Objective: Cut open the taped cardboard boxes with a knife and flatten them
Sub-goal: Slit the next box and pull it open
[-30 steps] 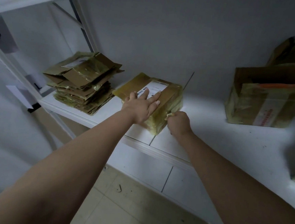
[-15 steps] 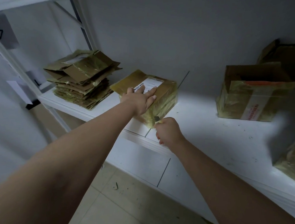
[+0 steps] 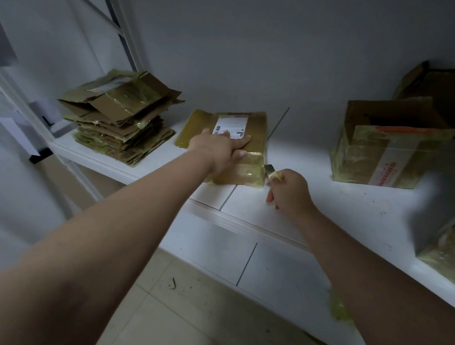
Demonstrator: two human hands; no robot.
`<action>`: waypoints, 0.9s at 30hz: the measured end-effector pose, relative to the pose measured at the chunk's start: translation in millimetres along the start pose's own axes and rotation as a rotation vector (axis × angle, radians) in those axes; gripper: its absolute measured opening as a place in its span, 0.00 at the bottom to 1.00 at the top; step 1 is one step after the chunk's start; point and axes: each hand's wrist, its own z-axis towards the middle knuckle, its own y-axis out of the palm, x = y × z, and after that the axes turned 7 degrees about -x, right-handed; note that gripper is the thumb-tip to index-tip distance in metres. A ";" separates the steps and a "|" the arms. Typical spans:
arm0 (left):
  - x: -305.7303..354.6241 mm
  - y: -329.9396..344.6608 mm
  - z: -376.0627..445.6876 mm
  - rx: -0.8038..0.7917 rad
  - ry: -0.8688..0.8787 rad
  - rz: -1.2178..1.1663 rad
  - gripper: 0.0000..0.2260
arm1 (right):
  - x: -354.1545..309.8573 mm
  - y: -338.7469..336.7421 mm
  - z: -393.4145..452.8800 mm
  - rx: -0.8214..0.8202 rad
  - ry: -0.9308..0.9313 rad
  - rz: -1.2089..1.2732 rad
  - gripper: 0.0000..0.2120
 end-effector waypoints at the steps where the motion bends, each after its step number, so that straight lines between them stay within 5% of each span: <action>1: 6.9 -0.4 3.0 0.013 -0.023 -0.001 0.22 | 2.8 1.1 -3.5 0.038 -0.021 -0.081 0.07; 6: 18.7 -4.4 15.4 0.006 -0.060 0.003 0.22 | 13.3 3.8 -15.3 0.157 -0.155 -0.457 0.08; 13: 18.4 -2.9 15.9 0.008 -0.046 0.031 0.22 | 11.1 6.8 -5.1 0.220 -0.226 -0.601 0.07; 27: 19.6 -8.5 18.5 0.014 -0.011 -0.065 0.25 | 20.3 4.4 2.1 0.007 -0.157 -0.961 0.17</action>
